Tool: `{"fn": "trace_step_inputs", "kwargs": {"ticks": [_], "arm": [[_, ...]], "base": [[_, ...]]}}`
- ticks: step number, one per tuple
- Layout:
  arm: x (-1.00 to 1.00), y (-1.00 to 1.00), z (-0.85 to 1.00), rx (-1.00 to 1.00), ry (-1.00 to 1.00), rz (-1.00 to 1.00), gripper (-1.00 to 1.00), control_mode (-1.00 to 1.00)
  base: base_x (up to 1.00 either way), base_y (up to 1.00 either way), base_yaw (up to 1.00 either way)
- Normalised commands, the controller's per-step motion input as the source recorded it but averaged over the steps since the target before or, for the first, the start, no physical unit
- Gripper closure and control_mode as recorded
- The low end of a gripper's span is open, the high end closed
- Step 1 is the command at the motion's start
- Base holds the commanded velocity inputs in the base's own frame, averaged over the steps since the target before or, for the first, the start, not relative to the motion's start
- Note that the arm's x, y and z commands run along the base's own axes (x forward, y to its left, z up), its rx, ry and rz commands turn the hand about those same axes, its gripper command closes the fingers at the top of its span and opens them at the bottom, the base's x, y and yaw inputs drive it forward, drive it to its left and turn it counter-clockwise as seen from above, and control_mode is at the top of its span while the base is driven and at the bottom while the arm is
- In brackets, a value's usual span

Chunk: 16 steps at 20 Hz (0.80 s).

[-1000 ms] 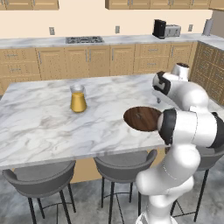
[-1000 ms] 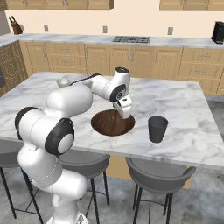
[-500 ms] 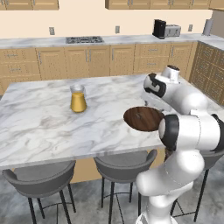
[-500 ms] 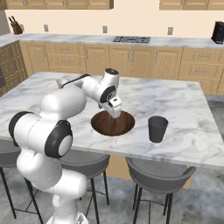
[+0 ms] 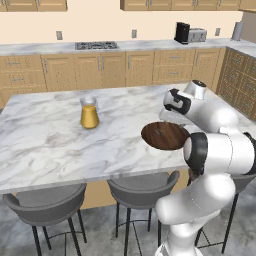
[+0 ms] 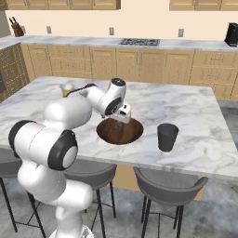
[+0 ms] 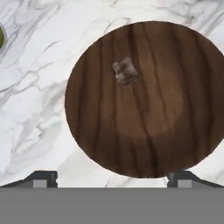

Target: There are two ice cubes in the ice bowl. Place both ice cubes in the glass cup.

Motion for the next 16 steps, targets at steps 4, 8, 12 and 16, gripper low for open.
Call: {"fn": "trace_step_inputs", "kwargs": {"ticks": [4, 8, 12, 16], "arm": [[0.15, 0.02, -0.42, -0.21, -0.28, 0.15, -1.00, -1.00], [0.50, 0.33, -0.56, -0.23, 0.00, 0.03, -1.00, -1.00], [0.24, 0.21, -0.20, -0.08, 0.13, 0.01, -1.00, -1.00], [0.38, 0.01, -0.04, -0.02, 0.02, 0.00, -1.00, -1.00]], "base": [[0.00, 0.00, 0.00], [0.00, 0.00, 0.00], [0.00, 0.00, 0.00], [0.00, 0.00, 0.00]]}}
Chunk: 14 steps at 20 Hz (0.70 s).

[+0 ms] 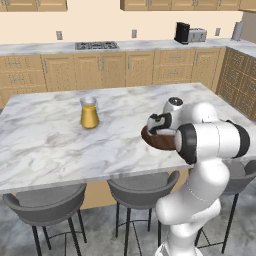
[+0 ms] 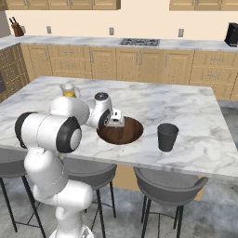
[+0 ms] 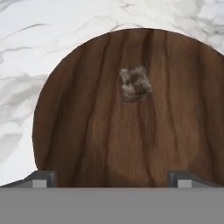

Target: There are two ice cubes in the ice bowl. Place both ice cubes in the glass cup.

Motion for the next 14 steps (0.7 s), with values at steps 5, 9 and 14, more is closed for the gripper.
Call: {"fn": "trace_step_inputs", "kwargs": {"ticks": [5, 9, 14], "arm": [[0.48, -0.15, 0.00, 0.00, 0.09, 0.04, -1.00, -1.00], [0.43, -0.21, -0.12, 0.00, 0.06, 0.03, -1.00, -1.00], [0.33, -0.14, -0.19, 0.00, 0.00, 0.02, -1.00, -1.00]], "base": [[0.00, 0.00, 0.00], [0.00, 0.00, 0.00], [0.00, 0.00, 0.00]]}}
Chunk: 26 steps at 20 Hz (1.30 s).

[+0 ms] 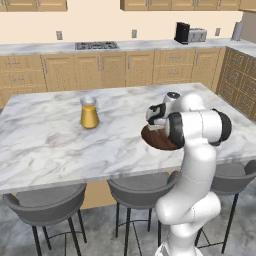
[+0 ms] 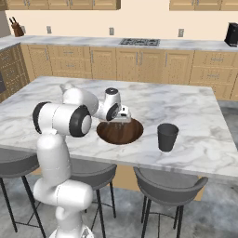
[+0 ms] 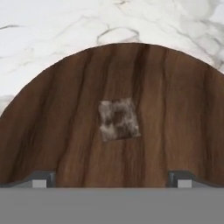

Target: There are two ice cubes in the ice bowl. Place both ice cubes in the glass cup.

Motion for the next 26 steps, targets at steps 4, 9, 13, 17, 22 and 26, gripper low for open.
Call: {"fn": "trace_step_inputs", "kwargs": {"ticks": [4, 9, 13, 17, 22, 26], "arm": [[0.02, 0.00, -0.58, -0.04, 0.04, 0.05, -1.00, -1.00], [0.14, 0.00, -0.35, 0.00, 0.00, 0.03, -1.00, -1.00], [0.29, 0.00, 0.00, 0.00, 0.00, 0.00, -1.00, -1.00], [0.34, -0.01, 0.00, 0.00, 0.00, 0.00, -1.00, -1.00], [0.28, 0.00, -0.13, 0.00, 0.00, 0.00, -1.00, -1.00], [0.22, 0.00, -0.31, -0.02, 0.00, 0.01, -1.00, -1.00]], "base": [[0.00, 0.00, 0.00], [0.00, 0.00, 0.00], [0.00, 0.00, 0.00], [0.00, 0.00, 0.00], [0.00, 0.00, 0.00], [0.00, 0.00, 0.00]]}}
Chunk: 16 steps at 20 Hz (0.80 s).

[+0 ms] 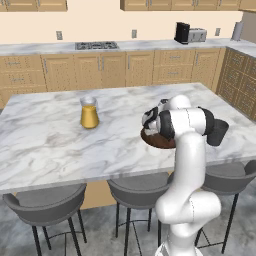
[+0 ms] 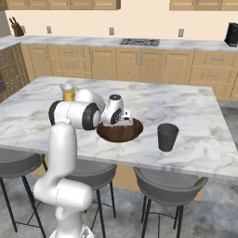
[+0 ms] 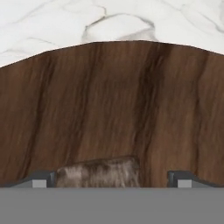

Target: There are two ice cubes in the ice bowl. Place both ice cubes in the glass cup.

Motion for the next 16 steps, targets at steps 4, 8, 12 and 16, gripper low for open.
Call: {"fn": "trace_step_inputs", "kwargs": {"ticks": [4, 8, 12, 16], "arm": [[0.28, 0.00, -0.29, 0.00, -0.02, 0.00, -1.00, -1.00], [0.31, -0.01, -0.17, 0.00, -0.04, 0.00, -1.00, -1.00], [0.06, 0.00, -0.19, 0.00, 0.00, 0.01, 1.00, -1.00], [0.00, 0.00, 0.00, 0.00, 0.00, 0.00, 1.00, -1.00]], "base": [[0.00, 0.00, 0.00], [0.00, 0.00, 0.00], [0.00, 0.00, 0.00], [0.00, 0.00, 0.00]]}}
